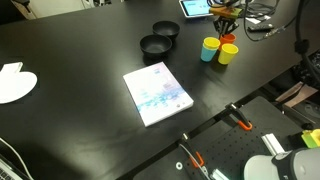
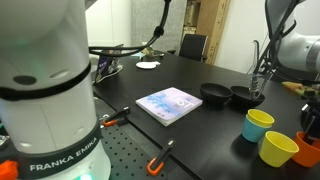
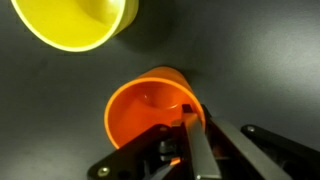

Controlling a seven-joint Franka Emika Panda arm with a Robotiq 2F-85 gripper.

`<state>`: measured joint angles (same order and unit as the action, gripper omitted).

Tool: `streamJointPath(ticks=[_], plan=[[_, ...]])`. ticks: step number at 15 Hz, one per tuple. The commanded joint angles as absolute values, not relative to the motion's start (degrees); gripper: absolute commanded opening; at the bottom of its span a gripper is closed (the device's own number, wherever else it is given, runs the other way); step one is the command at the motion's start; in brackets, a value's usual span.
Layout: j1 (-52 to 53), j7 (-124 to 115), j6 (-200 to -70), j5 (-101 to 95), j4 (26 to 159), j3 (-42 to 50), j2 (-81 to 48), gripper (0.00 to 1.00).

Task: Stack the cups together

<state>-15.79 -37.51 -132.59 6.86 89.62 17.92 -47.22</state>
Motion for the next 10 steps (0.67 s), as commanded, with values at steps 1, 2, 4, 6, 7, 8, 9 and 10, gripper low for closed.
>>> streamJointPath(ticks=[1, 2, 4, 6, 7, 8, 9, 10], plan=[[-14.9, -39.6, -128.7, 6.4, 87.6, 19.5, -47.3, 0.0], [-14.9, -39.9, -128.0, 6.2, 87.6, 19.7, -47.0, 0.0], [-14.4, -41.1, -126.6, 5.5, 87.6, 20.4, -46.6, 0.01], [-13.5, -42.3, -125.3, 4.1, 88.1, 21.5, -45.6, 0.01], [-13.2, -42.7, -125.0, 3.5, 88.7, 21.8, -44.7, 0.01], [-13.1, -42.6, -124.5, 3.2, 89.4, 21.7, -43.6, 0.01], [-12.9, -42.5, -124.1, 2.8, 90.2, 21.7, -42.2, 0.01], [-12.3, -42.0, -124.8, 2.3, 91.9, 21.8, -40.3, 0.01]])
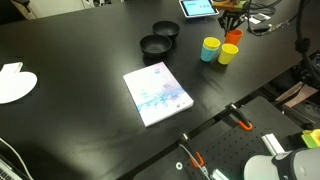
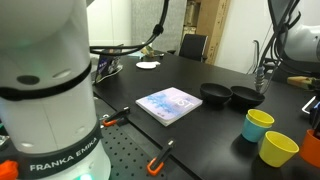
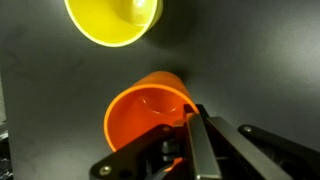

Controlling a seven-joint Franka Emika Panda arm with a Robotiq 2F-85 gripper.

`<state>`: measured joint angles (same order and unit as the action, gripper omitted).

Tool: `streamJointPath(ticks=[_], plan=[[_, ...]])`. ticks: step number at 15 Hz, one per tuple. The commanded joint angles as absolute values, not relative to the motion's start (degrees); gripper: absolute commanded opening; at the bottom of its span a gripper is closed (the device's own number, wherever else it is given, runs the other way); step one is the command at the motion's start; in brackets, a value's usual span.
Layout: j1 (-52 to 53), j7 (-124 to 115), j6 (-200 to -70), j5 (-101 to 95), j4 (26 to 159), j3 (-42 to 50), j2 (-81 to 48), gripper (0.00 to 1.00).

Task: Stack the cups together

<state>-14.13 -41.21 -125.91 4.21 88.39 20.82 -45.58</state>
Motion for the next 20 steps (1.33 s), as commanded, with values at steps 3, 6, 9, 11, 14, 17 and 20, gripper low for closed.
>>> streamJointPath(ticks=[3, 6, 9, 11, 14, 17, 20], plan=[[-10.8, -40.8, -125.4, 0.2, 96.7, 21.5, -34.2, 0.01], [-8.6, -39.5, -125.0, -4.0, 102.9, 21.4, -27.2, 0.01], [-6.9, -38.4, -125.5, -8.0, 109.4, 20.4, -20.9, 0.01], [-6.2, -37.8, -126.2, -9.6, 113.2, 19.4, -17.8, 0.01], [-5.6, -36.4, -127.4, -9.5, 117.3, 16.9, -15.1, 0.01], [-5.0, -35.3, -129.3, -8.7, 118.7, 14.3, -14.8, 0.01], [-4.1, -36.5, -130.4, -9.0, 117.8, 13.1, -15.9, 0.01]])
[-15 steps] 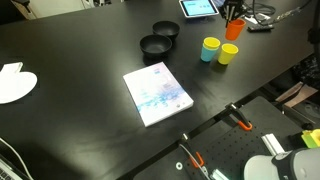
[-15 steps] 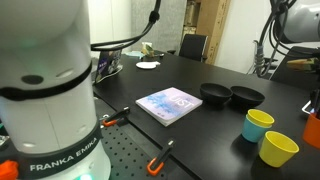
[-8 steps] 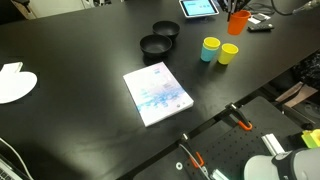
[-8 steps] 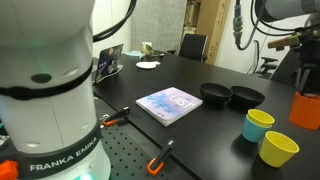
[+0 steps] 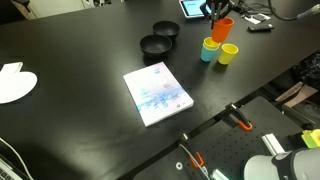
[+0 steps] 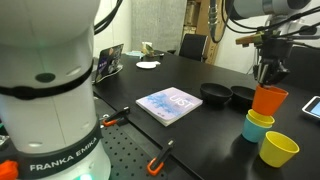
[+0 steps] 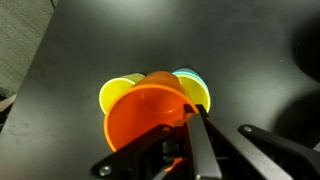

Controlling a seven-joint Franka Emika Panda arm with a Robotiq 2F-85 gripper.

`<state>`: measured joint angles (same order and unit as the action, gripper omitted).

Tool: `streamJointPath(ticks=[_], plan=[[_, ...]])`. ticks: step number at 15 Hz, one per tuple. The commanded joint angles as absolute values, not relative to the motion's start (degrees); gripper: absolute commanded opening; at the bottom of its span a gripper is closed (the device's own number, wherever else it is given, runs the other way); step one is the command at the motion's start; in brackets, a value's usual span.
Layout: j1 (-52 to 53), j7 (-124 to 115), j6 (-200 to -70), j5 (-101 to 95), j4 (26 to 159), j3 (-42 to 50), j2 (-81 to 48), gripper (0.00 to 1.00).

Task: Stack the cups together

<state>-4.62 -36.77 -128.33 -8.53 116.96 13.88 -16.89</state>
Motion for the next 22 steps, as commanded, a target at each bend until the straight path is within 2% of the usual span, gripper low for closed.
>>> streamJointPath(ticks=[1, 15, 17, 18, 22], plan=[[-4.0, -36.2, -130.9, -9.1, 117.8, 12.8, -16.0, 0.01], [-5.1, -34.8, -135.9, -7.8, 115.8, 14.0, -21.7, 0.05], [-5.3, -34.4, -135.7, -7.1, 115.7, 13.8, -21.9, 0.3], [-5.4, -34.2, -135.4, -6.5, 115.6, 13.7, -22.0, 0.34], [-5.8, -33.9, -135.1, -4.5, 115.0, 13.7, -22.9, 0.64]])
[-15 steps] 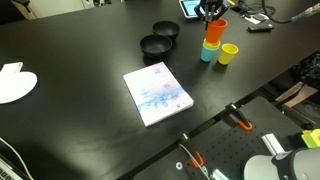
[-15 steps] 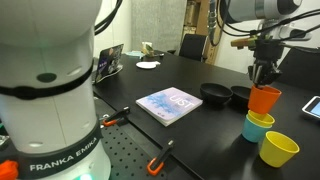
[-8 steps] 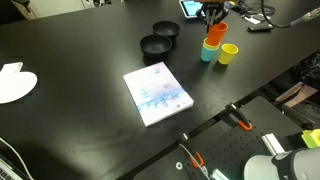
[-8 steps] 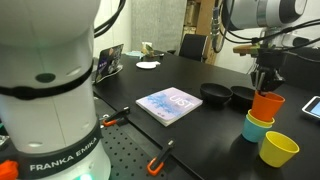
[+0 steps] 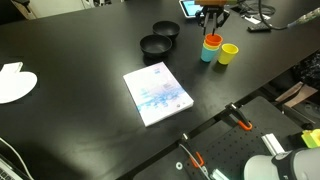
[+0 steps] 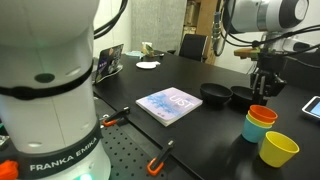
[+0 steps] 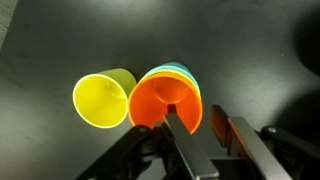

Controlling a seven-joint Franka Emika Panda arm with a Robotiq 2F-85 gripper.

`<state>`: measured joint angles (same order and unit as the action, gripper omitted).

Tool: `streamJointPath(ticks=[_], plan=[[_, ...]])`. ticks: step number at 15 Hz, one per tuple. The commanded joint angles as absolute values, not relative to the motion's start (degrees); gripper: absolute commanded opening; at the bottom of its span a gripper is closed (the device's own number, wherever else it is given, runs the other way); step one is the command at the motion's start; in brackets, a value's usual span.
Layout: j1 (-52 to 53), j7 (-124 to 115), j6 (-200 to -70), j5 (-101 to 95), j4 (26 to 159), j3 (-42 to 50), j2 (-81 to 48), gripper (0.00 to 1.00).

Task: Stack the cups together

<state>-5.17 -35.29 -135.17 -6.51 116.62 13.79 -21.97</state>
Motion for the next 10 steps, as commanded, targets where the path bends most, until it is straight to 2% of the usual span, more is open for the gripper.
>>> streamJointPath(ticks=[1, 5, 10], plan=[[-5.7, -34.3, -135.2, -4.5, 114.9, 14.0, -22.9, 0.73], [-7.4, -34.9, -134.2, -2.0, 112.2, 14.8, -23.9, 0.99], [-9.8, -36.4, -132.0, -1.7, 108.4, 17.9, -25.7, 1.0]])
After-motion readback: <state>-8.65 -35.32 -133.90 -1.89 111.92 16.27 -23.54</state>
